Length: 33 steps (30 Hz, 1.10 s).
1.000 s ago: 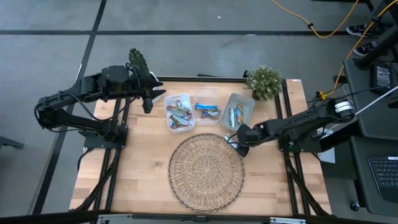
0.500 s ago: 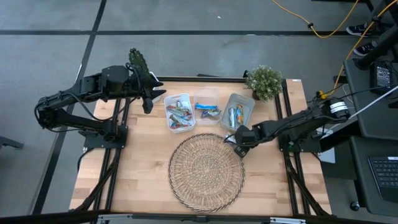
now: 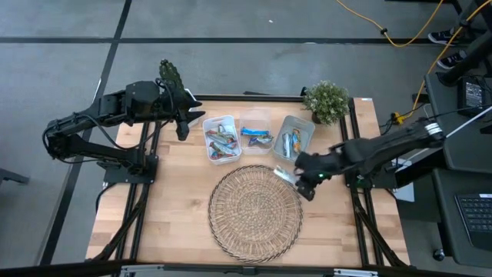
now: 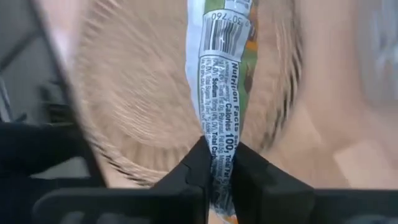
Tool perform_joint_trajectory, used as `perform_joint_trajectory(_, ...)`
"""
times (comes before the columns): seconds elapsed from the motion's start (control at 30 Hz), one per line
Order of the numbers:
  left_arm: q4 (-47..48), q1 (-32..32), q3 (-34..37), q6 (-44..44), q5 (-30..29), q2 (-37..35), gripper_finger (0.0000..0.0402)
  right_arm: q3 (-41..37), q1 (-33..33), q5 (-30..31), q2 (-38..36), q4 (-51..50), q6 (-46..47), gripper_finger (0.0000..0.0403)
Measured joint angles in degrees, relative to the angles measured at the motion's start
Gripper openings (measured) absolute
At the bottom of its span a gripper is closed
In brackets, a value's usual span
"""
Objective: Pick and place Granola Bars by type
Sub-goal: Put the yellow granola bar into the gray bin
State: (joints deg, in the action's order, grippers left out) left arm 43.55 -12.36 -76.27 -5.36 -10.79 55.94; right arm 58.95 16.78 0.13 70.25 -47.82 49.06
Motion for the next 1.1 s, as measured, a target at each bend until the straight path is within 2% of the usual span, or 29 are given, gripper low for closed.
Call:
perform_joint_trajectory(0.1, 0.0, 0.0, 0.0, 0.1, 0.0, 0.0, 0.0143, 7.8, 1.7, 7.1, -2.5, -3.6, -1.5, 0.0047)
perform_joint_trajectory(0.3, 0.0, 0.0, 0.0, 0.1, 0.0, 0.0, 0.0143, 22.6, 4.4, 27.9, -6.2, -6.4, -10.1, 0.0039)
perform_joint_trajectory(0.4, 0.0, 0.0, 0.0, 0.1, 0.0, 0.0, 0.0143, 27.4, 4.5, 31.8, -6.9, -6.5, -15.7, 0.0045)
perform_joint_trajectory(0.6, 0.0, 0.0, 0.0, 0.1, 0.0, 0.0, 0.0143, 30.1, 3.3, 31.7, -7.7, -7.3, -20.8, 0.0039)
perform_joint_trajectory(0.7, 0.0, 0.0, 0.0, 0.1, 0.0, 0.0, 0.0143, 30.2, -0.2, 31.7, -9.9, -7.0, -23.5, 0.0039)
perform_joint_trajectory(0.8, 0.0, 0.0, 0.0, 0.5, 1.2, 0.0, 0.0143, 30.2, -8.1, 29.1, -13.2, -6.4, -27.4, 0.0045)
perform_joint_trajectory(0.97, 0.0, 0.0, 0.0, 3.9, 6.0, 0.1, 0.0143, 30.3, -24.1, 18.4, -16.6, -6.8, -31.4, 0.0040)
perform_joint_trajectory(1.1, 0.0, 0.0, 0.0, 4.2, 6.1, 0.2, 0.0143, 29.7, -30.7, 13.3, -15.6, -9.2, -32.7, 0.0040)
